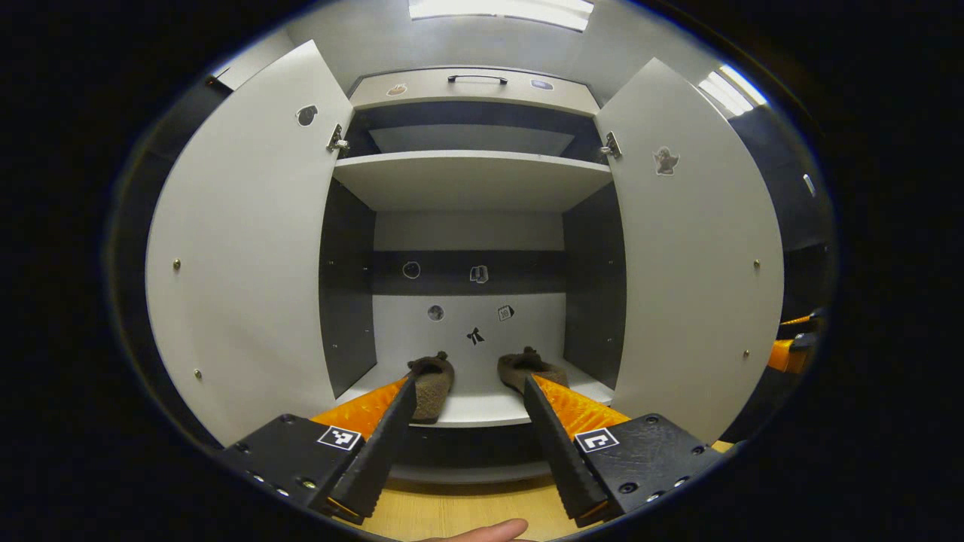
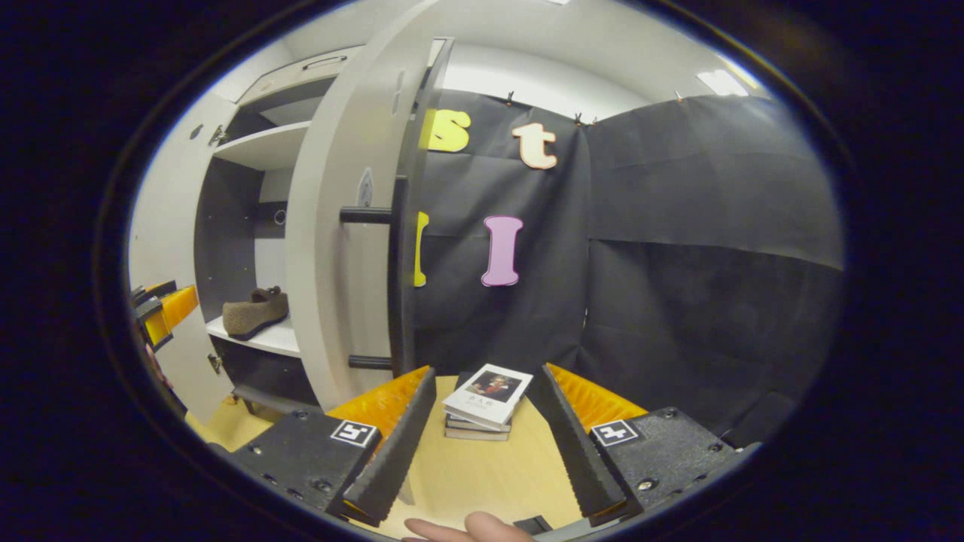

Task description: Grab one shoe with the right hand and put it into the shoe cabinet, grab the other shoe with the left hand and put it into the shoe cabinet; then close the right door with the right hand and the left door with the left hand.

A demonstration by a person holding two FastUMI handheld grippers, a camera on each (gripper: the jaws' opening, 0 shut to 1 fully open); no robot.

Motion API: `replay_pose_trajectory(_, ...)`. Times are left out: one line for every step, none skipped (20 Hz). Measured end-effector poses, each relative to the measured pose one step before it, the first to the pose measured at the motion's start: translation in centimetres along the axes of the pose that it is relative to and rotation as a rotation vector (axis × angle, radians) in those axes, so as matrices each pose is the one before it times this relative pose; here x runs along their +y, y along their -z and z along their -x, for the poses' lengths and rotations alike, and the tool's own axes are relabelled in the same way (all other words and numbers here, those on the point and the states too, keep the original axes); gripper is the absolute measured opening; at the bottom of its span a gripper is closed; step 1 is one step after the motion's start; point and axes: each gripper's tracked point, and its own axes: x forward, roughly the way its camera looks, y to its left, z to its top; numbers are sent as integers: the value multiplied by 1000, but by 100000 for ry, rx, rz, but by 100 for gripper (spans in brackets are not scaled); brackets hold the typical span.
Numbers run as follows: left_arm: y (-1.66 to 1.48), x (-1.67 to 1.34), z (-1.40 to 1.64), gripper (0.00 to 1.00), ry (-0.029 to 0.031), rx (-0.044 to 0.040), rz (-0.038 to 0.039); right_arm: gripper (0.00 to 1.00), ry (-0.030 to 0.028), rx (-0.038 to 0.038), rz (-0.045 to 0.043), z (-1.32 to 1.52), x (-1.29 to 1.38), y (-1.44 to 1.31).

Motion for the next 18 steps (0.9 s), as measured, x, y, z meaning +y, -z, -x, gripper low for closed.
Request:
replay_pose_trajectory(254, 128, 198, 88, -595, 635, -969, 88, 1090, -861, 2051, -26, 82, -108)
replay_pose_trajectory(-96, 499, 265, 88, -2040, -786, -301, 91, 357, -158, 1283, 139, 174, -101)
replay_pose_trajectory(-323, 313, 135, 88, -1343, -1642, 406, 86, -431, 371, 299, 309, 281, -116)
replay_pose_trajectory(-308, 125, 76, 87, -265, -1405, 1003, 88, -586, 659, -677, 129, 255, -13)
replay_pose_trajectory(-111, 90, 80, 87, -283, -737, 905, 88, -56, 567, -652, -65, 146, 151)
replay_pose_trajectory(92, 287, 52, 87, -336, -135, 393, 88, 819, -133, -282, 121, 67, -64)
replay_pose_trajectory(164, 255, 55, 87, -521, 618, -47, 88, 942, 46, 253, -92, -54, 19)
replay_pose_trajectory(328, 155, 57, 87, -426, 1131, -79, 85, 525, -152, 19, 92, 3, -82)
replay_pose_trajectory(275, 187, 27, 87, -252, 1127, -58, 88, -666, 436, -601, 33, 313, 49)
replay_pose_trajectory(184, 382, 159, 87, -710, 497, 104, 88, -1452, 1201, -1347, 160, 447, 98)
replay_pose_trajectory(5, 410, 68, 87, -738, -41, 336, 86, -2021, 554, -1505, 112, 536, 25)
replay_pose_trajectory(130, 210, 36, 87, -343, 95, 375, 86, -2080, 434, -522, 97, 571, 93)
replay_pose_trajectory(130, 280, 91, 87, -467, 422, 32, 86, -1786, -211, 65, 147, 479, 13)
replay_pose_trajectory(158, 168, 52, 87, -330, 681, -255, 86, -1773, -395, 1006, 163, 627, -39)
replay_pose_trajectory(138, 43, 59, 87, 70, 777, -447, 85, -1979, -550, 1484, 90, 756, -68)
replay_pose_trajectory(128, -10, 105, 87, -47, 250, -531, 81, -2114, -699, 1651, 142, 818, -130)
replay_pose_trajectory(-106, 166, 147, 87, -277, -319, -680, 86, -2436, -742, 1427, 84, 969, -82)
replay_pose_trajectory(-148, -44, 302, 87, -365, -401, -594, 86, -2542, -598, 713, -17, 1002, -85)
